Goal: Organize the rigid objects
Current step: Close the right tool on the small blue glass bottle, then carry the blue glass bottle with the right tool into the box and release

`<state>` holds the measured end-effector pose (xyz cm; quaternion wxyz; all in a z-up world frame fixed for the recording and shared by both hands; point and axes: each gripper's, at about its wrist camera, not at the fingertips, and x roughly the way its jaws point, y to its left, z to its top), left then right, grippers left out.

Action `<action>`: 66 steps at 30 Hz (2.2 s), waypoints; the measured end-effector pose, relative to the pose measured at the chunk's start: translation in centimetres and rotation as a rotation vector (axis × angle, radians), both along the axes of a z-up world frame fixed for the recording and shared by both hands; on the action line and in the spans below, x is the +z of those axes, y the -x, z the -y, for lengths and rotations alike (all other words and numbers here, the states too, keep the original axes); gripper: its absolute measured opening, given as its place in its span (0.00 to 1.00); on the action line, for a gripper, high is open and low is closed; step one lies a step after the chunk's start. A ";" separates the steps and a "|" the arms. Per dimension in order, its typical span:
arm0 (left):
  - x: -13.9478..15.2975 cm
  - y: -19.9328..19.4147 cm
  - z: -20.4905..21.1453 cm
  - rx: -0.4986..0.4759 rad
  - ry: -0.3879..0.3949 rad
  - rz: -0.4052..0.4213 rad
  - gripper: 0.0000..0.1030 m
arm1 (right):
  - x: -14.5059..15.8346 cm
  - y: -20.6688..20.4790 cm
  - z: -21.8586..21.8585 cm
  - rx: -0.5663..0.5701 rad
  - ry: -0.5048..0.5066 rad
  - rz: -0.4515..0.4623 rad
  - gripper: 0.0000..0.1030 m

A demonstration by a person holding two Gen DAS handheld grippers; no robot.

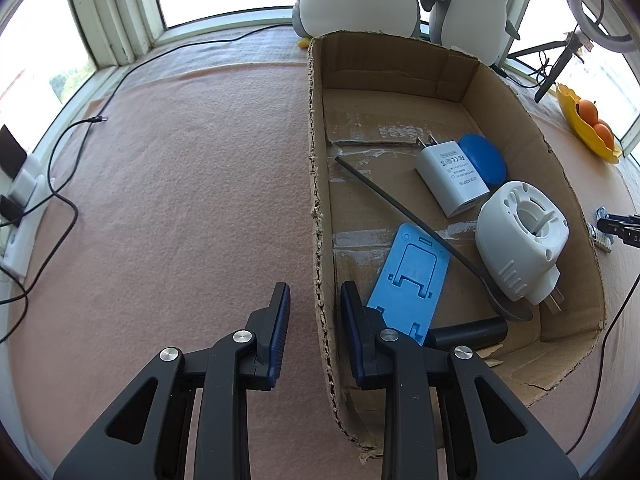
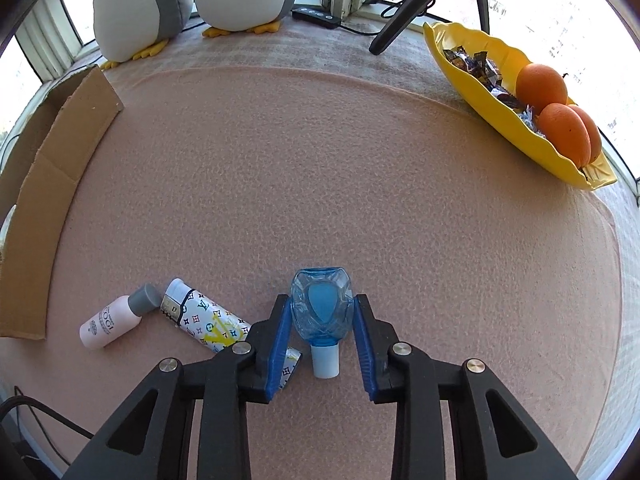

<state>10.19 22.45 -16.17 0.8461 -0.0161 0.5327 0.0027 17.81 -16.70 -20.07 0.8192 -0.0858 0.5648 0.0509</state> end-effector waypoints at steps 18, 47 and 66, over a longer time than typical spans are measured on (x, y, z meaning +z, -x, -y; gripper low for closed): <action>0.0 0.2 0.0 0.001 0.002 0.006 0.24 | 5.5 1.9 -4.2 0.007 -0.094 0.139 0.27; -0.2 0.2 -1.0 -0.008 0.056 0.022 0.24 | 9.2 4.6 -24.6 0.299 -0.306 0.154 0.27; -0.2 0.3 -1.2 -0.003 0.068 0.026 0.24 | 7.0 3.4 -28.2 0.320 -0.350 0.085 0.27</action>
